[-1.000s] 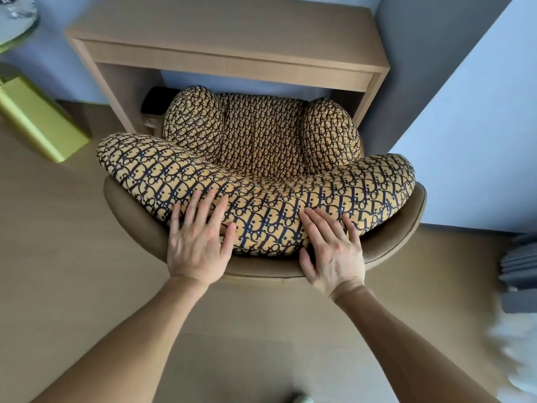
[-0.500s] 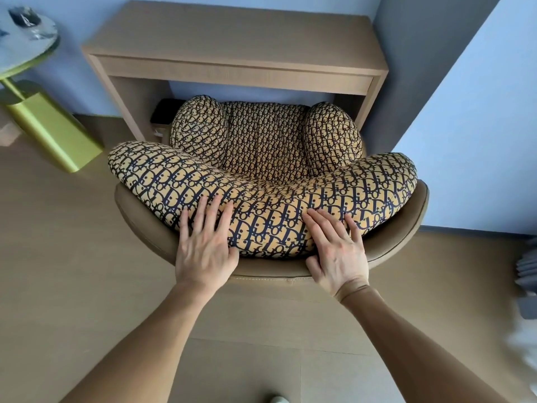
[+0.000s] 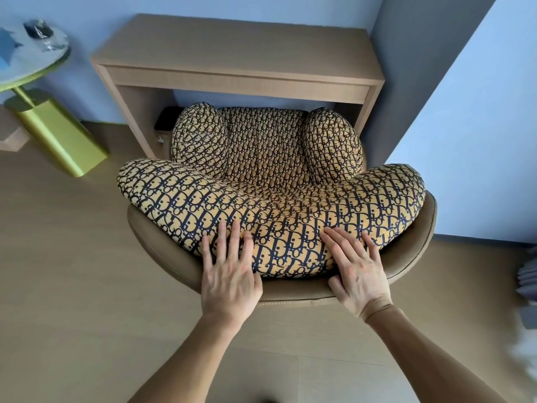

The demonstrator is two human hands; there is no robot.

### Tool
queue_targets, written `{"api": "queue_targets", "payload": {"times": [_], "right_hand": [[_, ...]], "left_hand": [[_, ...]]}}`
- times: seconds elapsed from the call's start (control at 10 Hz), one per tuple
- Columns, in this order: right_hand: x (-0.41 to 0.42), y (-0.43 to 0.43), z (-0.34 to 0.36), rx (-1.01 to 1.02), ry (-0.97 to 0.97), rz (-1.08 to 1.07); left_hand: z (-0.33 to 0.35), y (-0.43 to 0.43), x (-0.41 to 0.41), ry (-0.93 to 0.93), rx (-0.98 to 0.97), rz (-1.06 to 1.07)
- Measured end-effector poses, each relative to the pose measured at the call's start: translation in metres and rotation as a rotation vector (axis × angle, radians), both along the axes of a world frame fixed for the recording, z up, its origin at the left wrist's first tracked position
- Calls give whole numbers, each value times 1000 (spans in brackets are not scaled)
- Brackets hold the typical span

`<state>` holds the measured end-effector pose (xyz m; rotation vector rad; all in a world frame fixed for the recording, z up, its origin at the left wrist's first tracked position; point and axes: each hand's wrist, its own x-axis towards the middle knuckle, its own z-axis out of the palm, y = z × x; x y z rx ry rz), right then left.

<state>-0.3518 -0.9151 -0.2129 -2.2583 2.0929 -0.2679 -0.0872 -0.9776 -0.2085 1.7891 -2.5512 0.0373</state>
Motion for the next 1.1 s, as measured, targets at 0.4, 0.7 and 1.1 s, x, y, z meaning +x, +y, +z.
{"api": "queue_targets", "payload": {"times": [0.4, 0.7, 1.1], "right_hand": [[34, -33, 21, 30, -20, -41], [70, -45, 14, 35, -49, -99], [111, -57, 108, 264, -13, -175]], "left_hand": [[9, -44, 30, 11, -22, 9], [7, -70, 63, 39, -36, -20], [97, -54, 67, 78, 114, 1]]}}
